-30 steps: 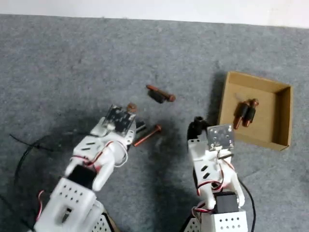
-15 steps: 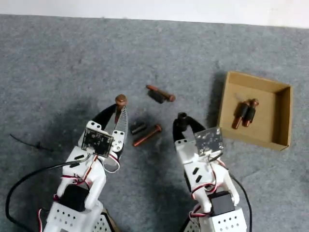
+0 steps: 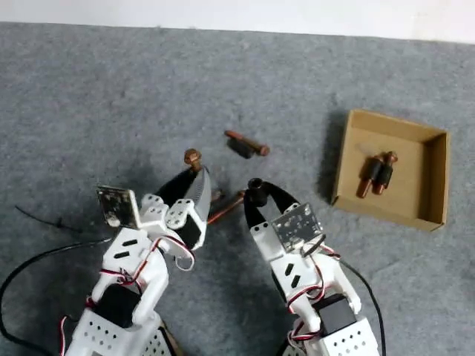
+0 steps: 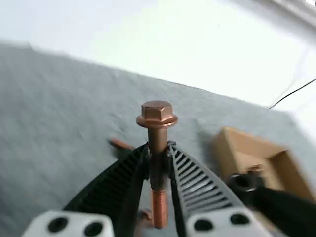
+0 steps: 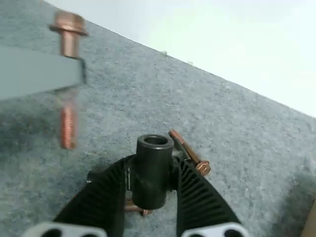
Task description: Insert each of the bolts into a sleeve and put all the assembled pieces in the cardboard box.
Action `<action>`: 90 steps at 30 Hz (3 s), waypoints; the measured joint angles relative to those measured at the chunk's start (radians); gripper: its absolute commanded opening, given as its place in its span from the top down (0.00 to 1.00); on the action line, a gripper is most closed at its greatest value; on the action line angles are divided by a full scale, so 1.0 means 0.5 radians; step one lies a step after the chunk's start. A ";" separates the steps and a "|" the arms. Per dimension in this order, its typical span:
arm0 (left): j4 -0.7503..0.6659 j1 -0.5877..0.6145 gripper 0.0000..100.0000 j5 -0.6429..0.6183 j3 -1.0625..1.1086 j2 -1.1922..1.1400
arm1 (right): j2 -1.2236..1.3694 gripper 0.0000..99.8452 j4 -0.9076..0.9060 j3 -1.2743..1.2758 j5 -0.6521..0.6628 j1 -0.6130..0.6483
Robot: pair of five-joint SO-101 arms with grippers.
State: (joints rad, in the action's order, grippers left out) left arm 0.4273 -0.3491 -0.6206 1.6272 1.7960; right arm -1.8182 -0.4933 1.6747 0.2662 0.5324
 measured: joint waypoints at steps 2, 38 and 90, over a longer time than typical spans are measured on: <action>0.000 -0.052 1.00 -0.199 0.000 0.000 | 0.000 0.99 0.000 0.000 0.104 0.018; -0.132 -0.175 1.00 -0.700 0.000 0.003 | 0.000 1.00 -0.132 0.000 0.583 0.233; 0.126 -0.396 0.71 -0.147 0.098 0.006 | 0.003 1.00 -0.135 0.000 0.448 0.126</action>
State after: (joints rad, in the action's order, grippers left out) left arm 0.4902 -0.5470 -0.6943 1.6763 1.7990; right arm -1.8167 -0.5608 1.6747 0.4902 0.5953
